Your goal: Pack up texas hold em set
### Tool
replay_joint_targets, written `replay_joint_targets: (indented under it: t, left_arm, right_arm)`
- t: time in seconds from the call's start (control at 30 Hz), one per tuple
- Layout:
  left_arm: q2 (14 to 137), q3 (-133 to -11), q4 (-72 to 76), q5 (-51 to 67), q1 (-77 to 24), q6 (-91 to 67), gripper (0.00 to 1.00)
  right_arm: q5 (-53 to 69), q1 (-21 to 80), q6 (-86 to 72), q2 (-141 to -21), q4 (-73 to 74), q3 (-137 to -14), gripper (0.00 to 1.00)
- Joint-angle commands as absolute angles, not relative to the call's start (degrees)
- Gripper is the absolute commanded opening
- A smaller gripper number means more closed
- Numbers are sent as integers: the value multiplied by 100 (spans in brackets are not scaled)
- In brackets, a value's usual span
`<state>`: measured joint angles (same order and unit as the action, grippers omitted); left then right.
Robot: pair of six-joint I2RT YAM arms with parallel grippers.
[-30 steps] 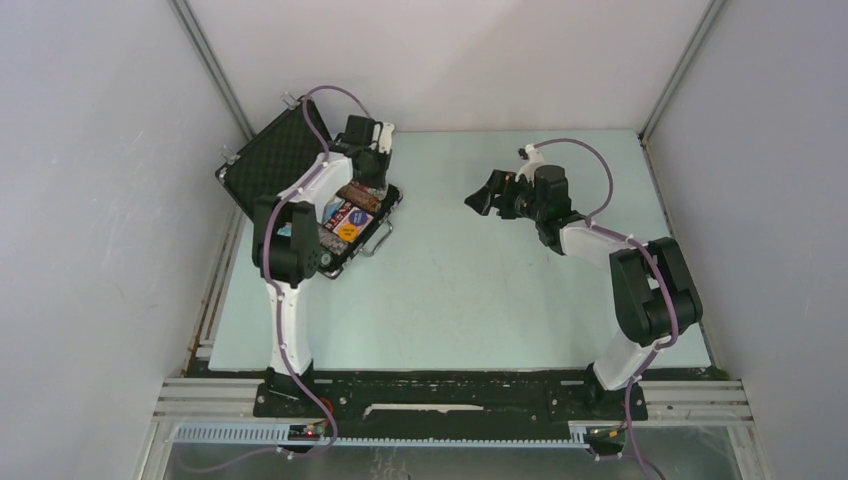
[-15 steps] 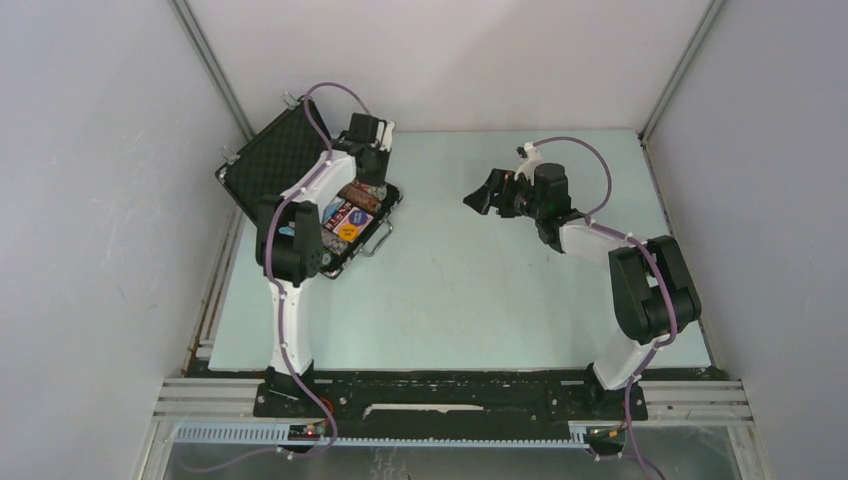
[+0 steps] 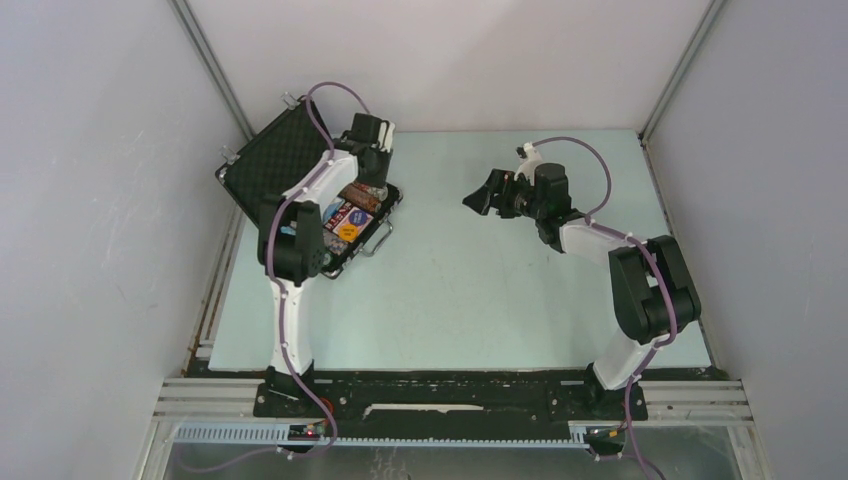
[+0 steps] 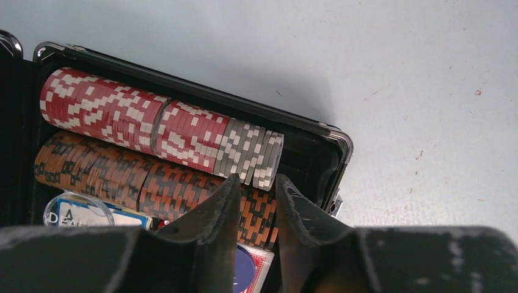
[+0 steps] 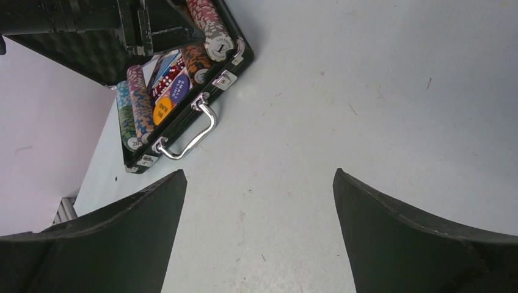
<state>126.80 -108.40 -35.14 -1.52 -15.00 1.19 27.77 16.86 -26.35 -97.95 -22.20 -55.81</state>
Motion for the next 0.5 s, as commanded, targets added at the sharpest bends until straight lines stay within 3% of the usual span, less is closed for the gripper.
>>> replay_joint_targets:
  t: [0.0,0.2,0.47]
  left_arm:
    - [12268,-11281,-3742,-353,-1668,254,39]
    - [11302,-11065,-3987,-409,-1752,38,67]
    - [8861,-8844,-3015,-751,-1729,-800,75]
  right_arm:
    - [2842,1706,-2623,-9848,-2372,-5849,100]
    - [2669,1972,-2242,-9956,-1874,-6163,100]
    - [2688,2120,-2154,-10014,-1706,-6291,100]
